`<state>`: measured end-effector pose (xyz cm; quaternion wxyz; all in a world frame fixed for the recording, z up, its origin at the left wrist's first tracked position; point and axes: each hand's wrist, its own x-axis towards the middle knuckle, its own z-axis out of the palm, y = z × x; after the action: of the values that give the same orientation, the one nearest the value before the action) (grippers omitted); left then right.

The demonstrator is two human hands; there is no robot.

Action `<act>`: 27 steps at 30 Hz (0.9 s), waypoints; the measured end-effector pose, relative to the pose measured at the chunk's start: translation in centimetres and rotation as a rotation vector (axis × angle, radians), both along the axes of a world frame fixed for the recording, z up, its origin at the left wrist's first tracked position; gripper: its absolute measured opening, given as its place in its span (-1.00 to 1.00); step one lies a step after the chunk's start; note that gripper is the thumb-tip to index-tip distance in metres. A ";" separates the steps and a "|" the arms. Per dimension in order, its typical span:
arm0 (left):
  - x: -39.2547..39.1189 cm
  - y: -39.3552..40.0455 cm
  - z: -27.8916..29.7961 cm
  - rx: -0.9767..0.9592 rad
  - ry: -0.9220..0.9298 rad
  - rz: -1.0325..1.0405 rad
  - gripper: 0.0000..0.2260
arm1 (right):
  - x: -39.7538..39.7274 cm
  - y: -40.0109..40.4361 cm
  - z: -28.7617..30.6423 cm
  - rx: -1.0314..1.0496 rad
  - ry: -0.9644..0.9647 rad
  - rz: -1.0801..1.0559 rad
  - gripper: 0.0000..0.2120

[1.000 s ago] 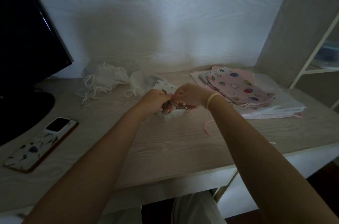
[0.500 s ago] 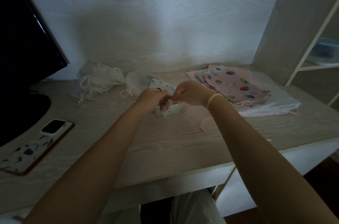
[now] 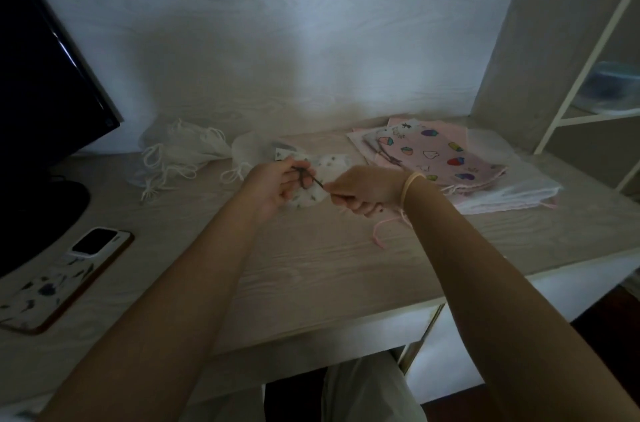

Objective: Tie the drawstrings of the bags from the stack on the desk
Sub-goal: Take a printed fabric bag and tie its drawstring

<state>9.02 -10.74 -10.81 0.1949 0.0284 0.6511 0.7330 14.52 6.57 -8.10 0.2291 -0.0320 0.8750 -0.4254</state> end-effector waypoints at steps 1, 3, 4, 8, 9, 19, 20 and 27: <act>0.1 0.0 0.0 0.039 -0.019 -0.017 -0.70 | 0.1 -0.1 -0.2 0.037 -0.006 -0.004 -0.64; 0.1 0.1 -0.1 0.120 -0.053 -0.051 -0.72 | -0.1 -0.4 -0.5 0.054 0.007 -0.059 -0.66; 0.1 0.2 -0.1 0.149 -0.061 -0.060 -0.72 | -0.2 -0.6 -0.6 0.056 0.021 -0.095 -0.66; -0.3 0.1 -0.4 0.168 -0.059 -0.098 -0.72 | -0.6 -0.7 -0.9 0.098 0.033 -0.150 -0.66; -0.4 0.0 -0.5 0.160 -0.063 -0.113 -0.72 | -0.6 -0.9 -0.9 0.131 0.035 -0.146 -0.66; 0.8 0.2 0.6 -0.186 0.118 -0.162 -0.81 | -2.1 -0.3 -0.4 0.266 0.727 -0.303 -0.80; 0.9 0.4 0.8 -0.200 0.128 -0.158 -0.83 | -2.1 -0.5 -0.1 0.183 0.761 -0.321 -0.74; 0.3 0.1 0.5 -0.323 0.263 -0.028 -0.85 | -4.1 -2.6 -2.4 0.154 0.478 -0.254 -0.83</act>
<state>9.34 -10.69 -10.30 0.1203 0.1013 0.7795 0.6063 10.37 3.95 -10.53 -0.0371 -0.0040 0.9309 -0.3634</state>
